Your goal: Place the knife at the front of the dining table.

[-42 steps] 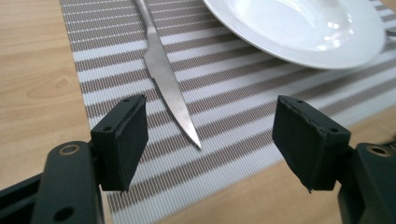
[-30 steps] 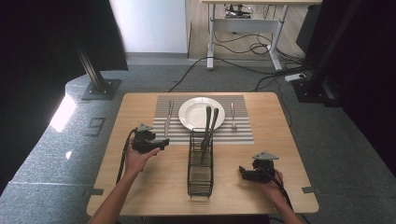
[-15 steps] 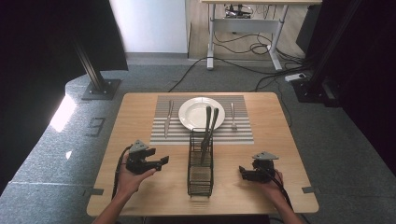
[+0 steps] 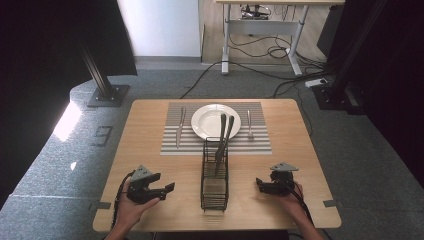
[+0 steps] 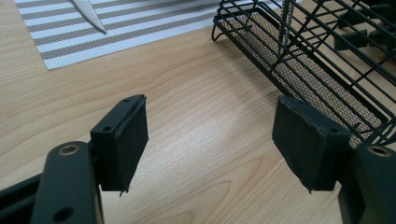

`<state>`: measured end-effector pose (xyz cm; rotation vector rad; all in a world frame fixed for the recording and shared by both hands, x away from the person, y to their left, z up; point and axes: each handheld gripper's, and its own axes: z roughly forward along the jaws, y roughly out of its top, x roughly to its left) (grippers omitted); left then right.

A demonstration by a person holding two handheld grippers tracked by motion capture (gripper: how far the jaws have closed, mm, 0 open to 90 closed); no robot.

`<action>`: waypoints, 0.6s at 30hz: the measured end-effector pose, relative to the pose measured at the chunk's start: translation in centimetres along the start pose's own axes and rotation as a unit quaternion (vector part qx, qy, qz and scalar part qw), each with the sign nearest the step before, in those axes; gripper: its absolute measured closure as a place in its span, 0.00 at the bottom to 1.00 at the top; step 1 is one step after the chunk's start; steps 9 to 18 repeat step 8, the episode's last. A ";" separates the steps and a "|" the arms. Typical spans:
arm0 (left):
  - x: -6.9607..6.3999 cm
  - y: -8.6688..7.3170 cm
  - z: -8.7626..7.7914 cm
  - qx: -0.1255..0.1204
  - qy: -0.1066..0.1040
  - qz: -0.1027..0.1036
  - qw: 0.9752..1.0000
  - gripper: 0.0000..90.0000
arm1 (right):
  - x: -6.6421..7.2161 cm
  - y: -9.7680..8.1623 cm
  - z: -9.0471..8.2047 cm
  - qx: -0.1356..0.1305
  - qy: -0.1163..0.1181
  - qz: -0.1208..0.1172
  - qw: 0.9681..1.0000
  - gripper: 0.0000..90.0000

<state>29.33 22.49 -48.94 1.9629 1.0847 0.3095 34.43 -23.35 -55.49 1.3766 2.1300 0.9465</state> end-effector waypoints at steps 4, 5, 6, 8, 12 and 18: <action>-0.3 0.0 0.3 0.005 -0.001 0.009 1.000 0.30 | 0.0 0.0 0.0 0.000 0.000 0.000 1.000 0.15; -0.3 0.0 0.3 0.007 0.000 0.011 1.000 0.30 | 0.0 0.0 0.0 0.000 0.000 0.000 1.000 0.15; -0.3 0.0 0.3 0.007 0.000 0.011 1.000 0.30 | 0.0 0.0 0.0 0.000 0.000 0.000 1.000 0.15; -0.2 0.0 0.3 0.006 0.002 0.011 1.000 0.30 | 0.0 0.0 0.0 0.000 0.000 0.000 1.000 0.15; -0.2 0.0 0.3 0.006 0.002 0.011 1.000 0.30 | 0.0 0.0 0.0 0.000 0.000 0.000 1.000 0.15; -0.2 0.0 0.3 0.006 0.002 0.011 1.000 0.30 | 0.0 0.0 0.0 0.000 0.000 0.000 1.000 0.15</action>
